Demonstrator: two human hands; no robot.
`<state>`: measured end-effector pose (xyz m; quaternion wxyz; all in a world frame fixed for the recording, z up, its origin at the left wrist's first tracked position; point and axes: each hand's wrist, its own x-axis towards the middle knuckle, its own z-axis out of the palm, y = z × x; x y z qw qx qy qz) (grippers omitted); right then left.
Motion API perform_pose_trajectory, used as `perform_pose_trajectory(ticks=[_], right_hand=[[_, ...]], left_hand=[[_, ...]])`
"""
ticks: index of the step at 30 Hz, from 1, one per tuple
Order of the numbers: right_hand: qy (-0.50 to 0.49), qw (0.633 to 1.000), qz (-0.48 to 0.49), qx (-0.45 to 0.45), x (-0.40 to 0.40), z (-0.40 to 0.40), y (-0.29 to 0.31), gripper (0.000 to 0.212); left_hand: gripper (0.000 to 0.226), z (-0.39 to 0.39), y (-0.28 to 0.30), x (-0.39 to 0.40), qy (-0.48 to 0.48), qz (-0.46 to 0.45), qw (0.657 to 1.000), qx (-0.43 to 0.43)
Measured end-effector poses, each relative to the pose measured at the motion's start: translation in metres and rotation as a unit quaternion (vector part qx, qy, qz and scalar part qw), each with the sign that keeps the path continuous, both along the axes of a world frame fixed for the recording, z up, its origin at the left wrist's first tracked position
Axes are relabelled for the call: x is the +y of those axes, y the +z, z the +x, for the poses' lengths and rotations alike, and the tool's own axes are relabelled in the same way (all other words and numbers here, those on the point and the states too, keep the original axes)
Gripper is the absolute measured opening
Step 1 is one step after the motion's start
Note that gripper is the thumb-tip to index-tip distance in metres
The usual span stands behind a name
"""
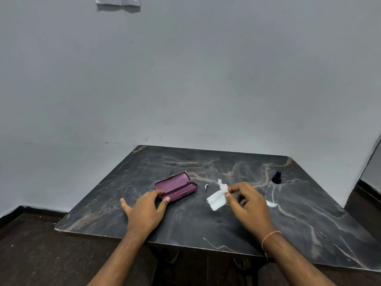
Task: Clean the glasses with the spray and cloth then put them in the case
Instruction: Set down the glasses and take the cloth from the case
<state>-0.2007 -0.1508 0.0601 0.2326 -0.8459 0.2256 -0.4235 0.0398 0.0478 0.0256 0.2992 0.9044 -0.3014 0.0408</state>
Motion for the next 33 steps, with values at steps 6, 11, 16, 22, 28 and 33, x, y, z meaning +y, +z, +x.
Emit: perform_pose_trajectory(ticks=[6,11,16,22,28,33], right_hand=[[0.012,0.999,0.003,-0.047,-0.002,-0.028,-0.021,0.019],[0.005,0.999,-0.03,-0.038,-0.002,-0.027,-0.025,0.011],[0.021,0.994,-0.103,-0.037,0.001,-0.028,-0.027,0.007],[0.052,0.987,-0.151,-0.013,0.004,-0.027,-0.03,0.01],[0.088,0.982,-0.168,0.002,0.0,-0.022,-0.034,0.013],[0.104,0.99,-0.087,-0.039,-0.001,-0.025,-0.033,0.028]], left_hand=[[0.035,-0.015,-0.003,0.004,0.026,-0.012,0.996,-0.085],[0.016,-0.043,-0.002,-0.006,-0.127,-0.204,0.964,-0.118],[0.031,-0.087,0.003,-0.047,-0.274,-0.264,0.925,0.009],[0.029,-0.092,-0.004,-0.072,-0.302,-0.261,0.91,0.114],[0.011,-0.088,-0.008,-0.068,-0.322,-0.269,0.894,0.155],[0.005,-0.086,-0.01,-0.069,-0.31,-0.275,0.896,0.159]])
